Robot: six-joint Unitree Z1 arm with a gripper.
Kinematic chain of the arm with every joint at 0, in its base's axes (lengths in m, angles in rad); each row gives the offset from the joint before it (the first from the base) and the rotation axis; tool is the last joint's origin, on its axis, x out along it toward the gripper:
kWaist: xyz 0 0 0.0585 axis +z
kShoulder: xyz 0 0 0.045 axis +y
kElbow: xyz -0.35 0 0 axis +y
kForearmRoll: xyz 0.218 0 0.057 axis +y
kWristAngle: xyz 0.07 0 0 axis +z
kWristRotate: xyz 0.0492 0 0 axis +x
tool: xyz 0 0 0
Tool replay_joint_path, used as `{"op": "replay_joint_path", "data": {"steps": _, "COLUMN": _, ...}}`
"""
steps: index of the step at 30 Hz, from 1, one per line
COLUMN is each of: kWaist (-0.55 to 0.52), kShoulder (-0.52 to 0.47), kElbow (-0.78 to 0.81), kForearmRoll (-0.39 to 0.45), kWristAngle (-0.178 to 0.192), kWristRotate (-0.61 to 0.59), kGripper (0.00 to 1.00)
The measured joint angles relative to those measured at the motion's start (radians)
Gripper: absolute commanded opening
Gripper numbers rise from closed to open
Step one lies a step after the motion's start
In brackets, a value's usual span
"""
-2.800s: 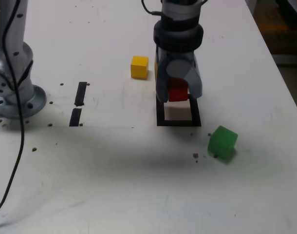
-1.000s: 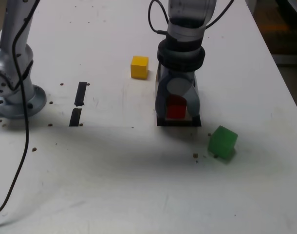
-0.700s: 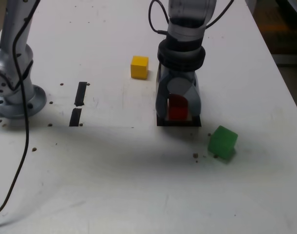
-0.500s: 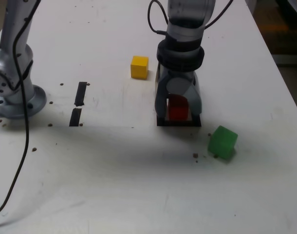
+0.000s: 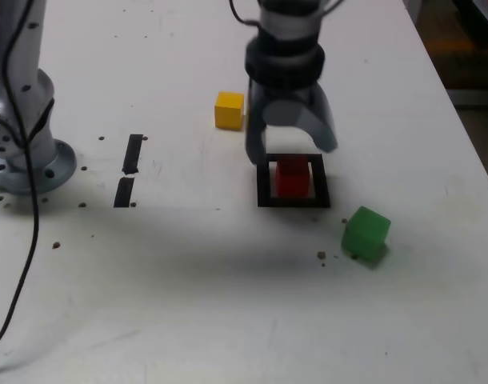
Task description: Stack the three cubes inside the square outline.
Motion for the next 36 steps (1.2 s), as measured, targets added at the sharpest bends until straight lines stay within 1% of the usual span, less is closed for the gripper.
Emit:
{"op": "replay_joint_path", "data": {"steps": 5, "kWaist": 0.023, "kShoulder": -0.096, "kElbow": -0.005, "kForearmRoll": 0.130, "kWristAngle": 0.047, "kWristRotate": -0.015, "kGripper": 0.86}}
{"op": "replay_joint_path", "data": {"steps": 8, "kWaist": 0.058, "kShoulder": -0.148, "kElbow": 0.006, "kForearmRoll": 0.189, "kWristAngle": 0.060, "kWristRotate": -0.002, "kGripper": 0.89}}
{"op": "replay_joint_path", "data": {"steps": 11, "kWaist": 0.109, "kShoulder": -0.179, "kElbow": 0.039, "kForearmRoll": 0.213, "kWristAngle": 0.063, "kWristRotate": 0.040, "kGripper": 0.93}}
{"op": "replay_joint_path", "data": {"steps": 17, "kWaist": 0.180, "kShoulder": -0.199, "kElbow": 0.086, "kForearmRoll": 0.203, "kWristAngle": 0.066, "kWristRotate": 0.124, "kGripper": 0.99}}
{"op": "replay_joint_path", "data": {"steps": 20, "kWaist": 0.225, "kShoulder": -0.205, "kElbow": 0.106, "kForearmRoll": 0.190, "kWristAngle": 0.074, "kWristRotate": 0.167, "kGripper": 1.00}}
{"op": "replay_joint_path", "data": {"steps": 24, "kWaist": 0.284, "kShoulder": -0.201, "kElbow": 0.139, "kForearmRoll": 0.169, "kWristAngle": 0.074, "kWristRotate": 0.229, "kGripper": 1.00}}
{"op": "replay_joint_path", "data": {"steps": 26, "kWaist": 0.319, "kShoulder": -0.187, "kElbow": 0.148, "kForearmRoll": 0.163, "kWristAngle": 0.074, "kWristRotate": 0.263, "kGripper": 1.00}}
{"op": "replay_joint_path", "data": {"steps": 30, "kWaist": 0.355, "kShoulder": -0.157, "kElbow": 0.150, "kForearmRoll": 0.141, "kWristAngle": 0.079, "kWristRotate": 0.339, "kGripper": 1.00}}
{"op": "replay_joint_path", "data": {"steps": 33, "kWaist": 0.385, "kShoulder": -0.131, "kElbow": 0.150, "kForearmRoll": 0.109, "kWristAngle": 0.088, "kWristRotate": 0.395, "kGripper": 1.00}}
{"op": "replay_joint_path", "data": {"steps": 36, "kWaist": 0.393, "kShoulder": -0.109, "kElbow": 0.149, "kForearmRoll": 0.079, "kWristAngle": 0.092, "kWristRotate": 0.435, "kGripper": 1.00}}
